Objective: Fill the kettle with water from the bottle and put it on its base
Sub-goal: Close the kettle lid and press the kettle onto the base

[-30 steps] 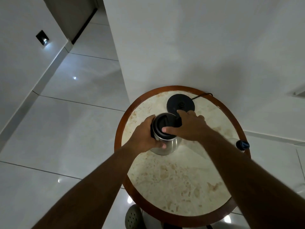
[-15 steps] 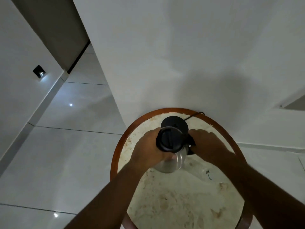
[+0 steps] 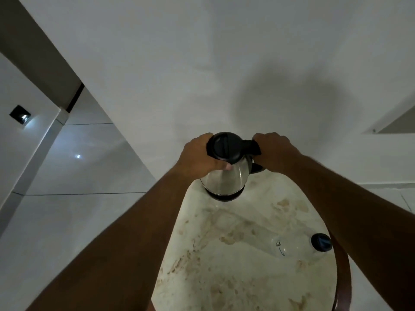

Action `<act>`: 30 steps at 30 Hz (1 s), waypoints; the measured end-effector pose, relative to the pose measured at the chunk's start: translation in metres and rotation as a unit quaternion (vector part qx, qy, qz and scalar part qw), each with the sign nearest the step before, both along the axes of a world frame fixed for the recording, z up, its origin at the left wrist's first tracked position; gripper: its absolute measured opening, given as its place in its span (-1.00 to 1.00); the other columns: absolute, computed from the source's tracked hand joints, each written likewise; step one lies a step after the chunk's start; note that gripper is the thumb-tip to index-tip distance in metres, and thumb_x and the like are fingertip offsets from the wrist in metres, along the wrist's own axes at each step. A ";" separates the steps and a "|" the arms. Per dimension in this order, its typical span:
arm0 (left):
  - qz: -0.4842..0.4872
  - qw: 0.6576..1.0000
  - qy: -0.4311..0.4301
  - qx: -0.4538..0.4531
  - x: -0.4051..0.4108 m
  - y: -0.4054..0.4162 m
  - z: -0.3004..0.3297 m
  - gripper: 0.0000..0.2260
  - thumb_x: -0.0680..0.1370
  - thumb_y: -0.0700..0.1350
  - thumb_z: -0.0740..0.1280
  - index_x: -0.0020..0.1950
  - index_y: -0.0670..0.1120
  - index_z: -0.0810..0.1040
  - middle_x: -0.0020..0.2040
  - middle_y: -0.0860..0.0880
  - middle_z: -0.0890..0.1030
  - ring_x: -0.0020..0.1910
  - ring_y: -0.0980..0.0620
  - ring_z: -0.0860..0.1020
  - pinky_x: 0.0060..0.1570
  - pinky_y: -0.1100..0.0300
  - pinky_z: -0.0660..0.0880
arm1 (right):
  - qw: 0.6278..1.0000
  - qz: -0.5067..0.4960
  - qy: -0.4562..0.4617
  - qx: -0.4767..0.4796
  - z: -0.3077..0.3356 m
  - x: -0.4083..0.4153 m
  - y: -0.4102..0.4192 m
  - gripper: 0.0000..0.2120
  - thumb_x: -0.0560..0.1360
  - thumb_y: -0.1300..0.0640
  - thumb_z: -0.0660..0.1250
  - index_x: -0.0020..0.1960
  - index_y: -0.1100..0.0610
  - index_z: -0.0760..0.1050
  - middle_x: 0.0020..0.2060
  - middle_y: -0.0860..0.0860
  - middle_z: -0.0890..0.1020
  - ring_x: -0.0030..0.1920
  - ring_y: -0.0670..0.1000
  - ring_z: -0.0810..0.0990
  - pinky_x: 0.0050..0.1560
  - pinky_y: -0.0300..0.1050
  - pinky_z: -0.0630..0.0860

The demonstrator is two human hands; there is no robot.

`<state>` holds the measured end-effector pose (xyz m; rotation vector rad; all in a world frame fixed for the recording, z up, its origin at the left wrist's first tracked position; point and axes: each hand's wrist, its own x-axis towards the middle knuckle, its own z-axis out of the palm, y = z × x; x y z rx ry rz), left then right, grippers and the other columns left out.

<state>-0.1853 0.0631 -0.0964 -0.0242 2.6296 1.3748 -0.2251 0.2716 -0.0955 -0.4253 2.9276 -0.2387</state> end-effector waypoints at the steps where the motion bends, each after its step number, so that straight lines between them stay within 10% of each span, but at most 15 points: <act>1: -0.001 1.000 -0.005 0.006 -0.001 -0.001 -0.004 -0.41 0.14 -0.01 0.66 0.11 0.04 0.57 0.00 0.12 0.64 0.02 0.11 0.58 -0.01 0.20 0.53 | 1.000 -0.001 -0.004 -0.003 -0.003 0.001 0.000 -0.88 0.42 0.15 0.31 -0.08 0.15 0.44 -0.32 0.03 0.50 -0.35 0.06 0.47 -0.29 -0.12 0.34; 8: 0.001 0.998 -0.019 0.052 0.000 -0.007 -0.015 -0.43 0.16 -0.04 0.67 0.03 0.26 0.48 -0.04 0.27 0.58 -0.05 0.40 0.53 -0.12 0.44 0.42 | 0.999 -0.019 -0.030 -0.013 -0.001 0.007 -0.003 -0.83 0.42 0.20 0.32 0.01 0.19 0.45 -0.22 0.10 0.55 -0.26 0.11 0.54 -0.23 -0.08 0.45; 22: -0.038 0.999 -0.005 0.004 -0.002 -0.007 -0.029 -0.31 0.22 0.02 0.63 0.29 0.02 0.47 -0.13 0.37 0.44 -0.16 0.48 0.41 -0.19 0.52 0.27 | 0.973 -0.148 -0.078 -0.157 -0.011 0.027 0.009 -0.60 0.38 0.04 0.46 0.05 0.17 0.35 -0.10 0.07 0.50 -0.22 0.01 0.51 -0.31 -0.17 0.42; 26: -0.043 0.999 0.007 -0.017 0.001 -0.006 -0.033 -0.31 0.23 0.03 0.62 0.31 -0.01 0.47 -0.14 0.39 0.44 -0.17 0.56 0.42 -0.23 0.60 0.31 | 0.991 -0.089 -0.082 -0.051 -0.022 0.052 0.008 -0.16 0.46 -0.07 0.38 0.48 0.30 0.01 0.48 0.29 0.10 0.46 0.24 0.18 0.37 0.08 0.29; 30: -0.041 0.999 -0.002 -0.026 0.002 -0.006 -0.029 -0.28 0.27 0.02 0.61 0.38 0.00 0.42 -0.07 0.37 0.45 -0.04 0.34 0.43 -0.11 0.55 0.28 | 0.998 -0.039 -0.054 -0.005 -0.020 0.053 0.010 -0.10 0.51 -0.09 0.31 0.51 0.29 -0.20 0.52 0.28 -0.14 0.52 0.22 -0.11 0.46 0.09 0.06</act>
